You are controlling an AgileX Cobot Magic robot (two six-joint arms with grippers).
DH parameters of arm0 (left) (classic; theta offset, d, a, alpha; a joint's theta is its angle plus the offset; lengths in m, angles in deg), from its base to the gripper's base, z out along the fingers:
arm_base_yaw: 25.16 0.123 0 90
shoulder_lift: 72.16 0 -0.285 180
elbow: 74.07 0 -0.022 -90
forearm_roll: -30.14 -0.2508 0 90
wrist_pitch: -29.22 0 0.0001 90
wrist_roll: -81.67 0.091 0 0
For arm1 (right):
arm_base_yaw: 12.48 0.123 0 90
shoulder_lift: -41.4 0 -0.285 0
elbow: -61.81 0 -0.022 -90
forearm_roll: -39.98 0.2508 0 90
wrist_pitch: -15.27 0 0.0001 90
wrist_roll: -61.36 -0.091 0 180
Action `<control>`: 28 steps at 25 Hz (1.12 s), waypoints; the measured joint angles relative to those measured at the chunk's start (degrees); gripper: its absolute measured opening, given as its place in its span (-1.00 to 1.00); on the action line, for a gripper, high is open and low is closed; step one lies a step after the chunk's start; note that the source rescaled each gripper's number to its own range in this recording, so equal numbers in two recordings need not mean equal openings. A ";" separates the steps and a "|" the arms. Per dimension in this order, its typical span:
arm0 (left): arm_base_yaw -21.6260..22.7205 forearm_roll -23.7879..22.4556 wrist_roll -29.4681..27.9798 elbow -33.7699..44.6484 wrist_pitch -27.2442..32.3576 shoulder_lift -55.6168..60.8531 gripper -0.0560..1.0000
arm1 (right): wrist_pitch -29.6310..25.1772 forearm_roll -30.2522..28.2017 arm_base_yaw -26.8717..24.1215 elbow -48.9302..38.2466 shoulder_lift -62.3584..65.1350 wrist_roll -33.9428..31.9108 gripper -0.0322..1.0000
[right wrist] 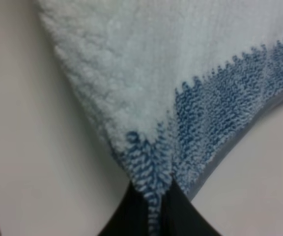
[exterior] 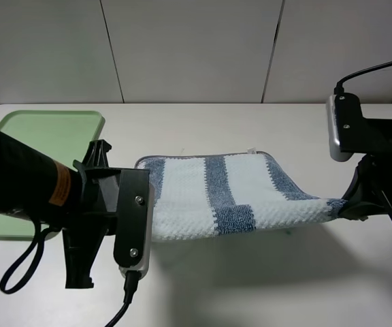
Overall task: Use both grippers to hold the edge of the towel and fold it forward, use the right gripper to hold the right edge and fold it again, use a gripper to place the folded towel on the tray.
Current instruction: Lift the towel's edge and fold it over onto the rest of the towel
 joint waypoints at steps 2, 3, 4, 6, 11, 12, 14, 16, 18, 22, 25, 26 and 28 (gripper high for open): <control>0.00 0.31 -0.13 -0.24 0.77 0.51 -0.89 | -0.61 0.00 0.00 0.00 0.35 -0.78 -0.94; 0.00 0.45 -0.19 -0.32 1.16 0.66 -0.89 | -0.62 0.00 0.00 0.00 0.42 -1.41 -0.94; 0.00 0.76 -0.19 -0.63 1.84 0.84 -0.89 | -0.67 0.00 0.00 0.00 0.44 -1.98 -0.94; 0.00 1.53 -0.37 -1.66 3.24 0.95 -0.89 | -0.80 0.00 0.00 0.00 0.48 -2.65 -0.94; 0.00 2.59 -0.45 -5.69 8.73 1.01 -0.89 | -1.57 -0.11 0.00 0.00 0.48 -3.00 -0.94; 0.00 2.59 -0.51 -6.55 9.76 1.01 -0.89 | -1.62 -0.11 0.00 0.00 0.48 -3.02 -0.94; 0.00 2.73 -0.95 -7.90 11.24 1.01 -0.89 | -1.62 -0.23 0.00 0.00 0.48 -3.21 -0.94; 0.00 2.75 -1.49 -8.66 11.95 1.01 -0.89 | -1.62 -0.35 0.00 0.00 0.48 -3.50 -0.94; 0.00 2.80 -1.99 -8.84 12.30 1.01 -0.89 | -1.62 -0.41 0.00 0.00 0.48 -4.16 -0.94; 0.00 2.80 -2.81 -8.85 12.50 1.01 -0.89 | -1.97 -0.53 0.00 0.41 0.48 -5.36 -0.94; 0.30 2.80 -2.93 -8.85 12.56 1.01 -0.89 | -2.10 -0.81 0.00 2.37 0.48 -6.13 -0.94; 0.75 2.80 -2.95 -8.85 12.56 1.01 -0.89 | -2.15 -0.85 0.00 2.95 0.48 -6.29 -0.94; 2.04 2.80 -2.95 -8.85 12.46 1.01 -0.89 | -2.15 -0.85 0.00 3.95 0.48 -6.47 -0.94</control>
